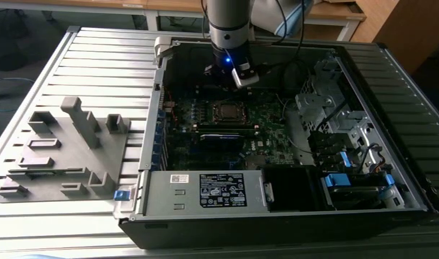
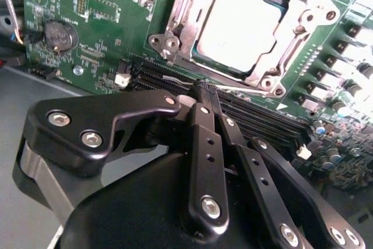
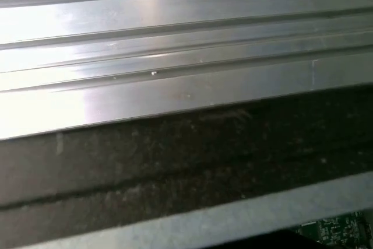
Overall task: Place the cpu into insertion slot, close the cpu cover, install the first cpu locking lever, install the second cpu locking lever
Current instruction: 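Install the first cpu locking lever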
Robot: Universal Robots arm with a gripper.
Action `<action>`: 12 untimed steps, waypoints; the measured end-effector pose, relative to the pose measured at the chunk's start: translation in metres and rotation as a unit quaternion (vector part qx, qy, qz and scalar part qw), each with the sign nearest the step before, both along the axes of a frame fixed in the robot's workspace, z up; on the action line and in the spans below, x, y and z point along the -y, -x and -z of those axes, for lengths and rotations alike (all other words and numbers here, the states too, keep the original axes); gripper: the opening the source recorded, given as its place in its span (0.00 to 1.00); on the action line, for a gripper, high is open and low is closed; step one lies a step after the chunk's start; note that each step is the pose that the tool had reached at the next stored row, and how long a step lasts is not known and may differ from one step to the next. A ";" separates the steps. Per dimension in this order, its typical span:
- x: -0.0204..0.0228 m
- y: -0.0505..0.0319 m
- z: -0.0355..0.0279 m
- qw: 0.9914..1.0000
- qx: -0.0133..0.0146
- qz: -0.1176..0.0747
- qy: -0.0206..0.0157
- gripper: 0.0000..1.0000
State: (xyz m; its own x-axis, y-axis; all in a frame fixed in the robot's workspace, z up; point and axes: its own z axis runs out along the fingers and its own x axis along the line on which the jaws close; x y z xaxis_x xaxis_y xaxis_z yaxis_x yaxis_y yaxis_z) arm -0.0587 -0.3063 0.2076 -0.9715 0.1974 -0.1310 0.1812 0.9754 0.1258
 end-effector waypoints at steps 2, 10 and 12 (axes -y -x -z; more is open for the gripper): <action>0.0000 0.0000 0.0004 1.000 0.000 0.015 0.000 0.11; -0.0021 0.0000 0.0024 0.999 0.000 0.053 0.000 0.11; -0.0044 0.0000 0.0028 0.998 0.000 0.055 0.000 0.11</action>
State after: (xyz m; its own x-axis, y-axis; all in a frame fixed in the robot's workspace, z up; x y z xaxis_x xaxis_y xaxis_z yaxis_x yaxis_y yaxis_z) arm -0.0587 -0.3019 0.2047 -0.9440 0.3029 -0.1310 0.2873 0.9496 0.1257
